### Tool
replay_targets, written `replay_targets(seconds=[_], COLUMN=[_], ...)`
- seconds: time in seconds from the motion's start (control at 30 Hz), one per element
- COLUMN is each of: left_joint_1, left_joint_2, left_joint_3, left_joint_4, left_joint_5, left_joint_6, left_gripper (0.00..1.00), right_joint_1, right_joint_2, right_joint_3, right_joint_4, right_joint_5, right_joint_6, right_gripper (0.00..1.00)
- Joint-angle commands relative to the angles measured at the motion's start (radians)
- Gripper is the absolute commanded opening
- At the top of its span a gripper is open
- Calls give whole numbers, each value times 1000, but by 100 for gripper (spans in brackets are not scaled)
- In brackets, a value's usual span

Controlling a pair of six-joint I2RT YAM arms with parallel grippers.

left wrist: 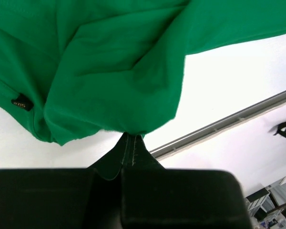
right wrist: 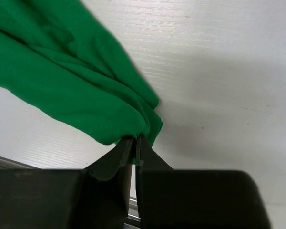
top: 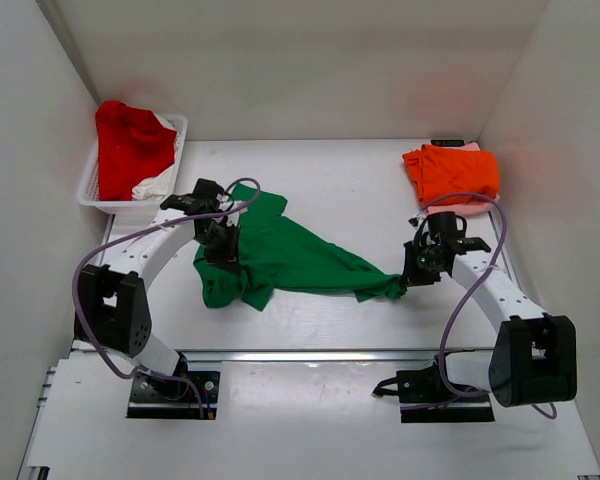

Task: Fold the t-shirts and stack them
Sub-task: Flatten out the tshirt

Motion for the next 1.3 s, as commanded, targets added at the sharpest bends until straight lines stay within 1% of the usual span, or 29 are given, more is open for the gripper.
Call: replay_targets(seconds=[0.0,0.07,0.2,0.27,0.3,0.33,0.37,0.4,0.43,0.5,0.53,0.57,0.6,0.63,0.67,0.7,0.73,0.77,0.8,0.83,0.87,0.93,1.0,1.07,1.13,1.2,1.27], left_joint_1=[4,14,53,74,99,128,145,149,143,134,142,155,154,160,148,142,140,142,146,154,143,142,139,142,143,145,142], left_joint_2=[-70,-82,-227,-315,-337,-372,-399,-403,-404,-392,-378,-361,-354,-345,-347,-360,-366,-386,-395,-397,-395,-390,-390,-395,-400,-401,-398], left_joint_3=[6,11,40,84,104,139,176,202,252,345,363,385,388,386,376,345,324,286,258,242,239,238,224,215,205,192,178], left_joint_4=[36,54,185,259,305,344,362,367,362,338,323,316,312,312,319,330,357,387,405,402,399,388,396,407,405,407,414], left_joint_5=[56,78,106,99,93,86,48,18,-38,-103,-100,-92,-73,-63,-65,-65,-60,-54,-43,-36,-37,-43,-34,-40,-40,-34,-31], left_joint_6=[-12,-25,-123,-209,-232,-269,-304,-312,-321,-323,-323,-329,-331,-331,-338,-346,-351,-367,-372,-383,-381,-372,-374,-375,-377,-378,-381], left_gripper=[0,0,0,0,0,0,0,0,0,0,0,0,0,0,0,0,0,0,0,0,0,0,0,0,0,0,0], right_joint_1=[1,2,33,47,48,54,74,85,117,180,197,261,313,346,344,315,271,257,243,242,235,225,258,339,450,504,557], right_joint_2=[8,16,-18,-62,-75,-84,-89,-96,-98,-104,-106,-110,-127,-129,-141,-145,-156,-171,-194,-207,-233,-259,-277,-287,-285,-267,-253], right_joint_3=[47,45,44,38,38,36,36,44,38,19,9,10,10,30,38,47,60,73,82,84,84,65,36,-28,-71,-119,-145], right_joint_4=[34,37,58,83,89,80,40,17,-26,-78,-96,-110,-116,-124,-126,-123,-114,-116,-107,-94,-86,-58,-32,14,55,72,63], right_joint_5=[-7,-2,28,9,-37,-53,-124,-130,-131,-168,-183,-182,-139,-140,-136,-127,-134,-117,-58,-33,-34,-99,-128,-111,-75,-50,-9], right_joint_6=[-7,-8,-13,-14,-33,-40,-66,-70,-70,-74,-76,-71,-36,-25,-14,25,32,42,52,55,52,55,75,125,174,226,307], right_gripper=[0,0,0,4,8,2,0,0,0,0,1,7,20,36,52,59,68,69,63,56,48,42,36,34,34,41,42])
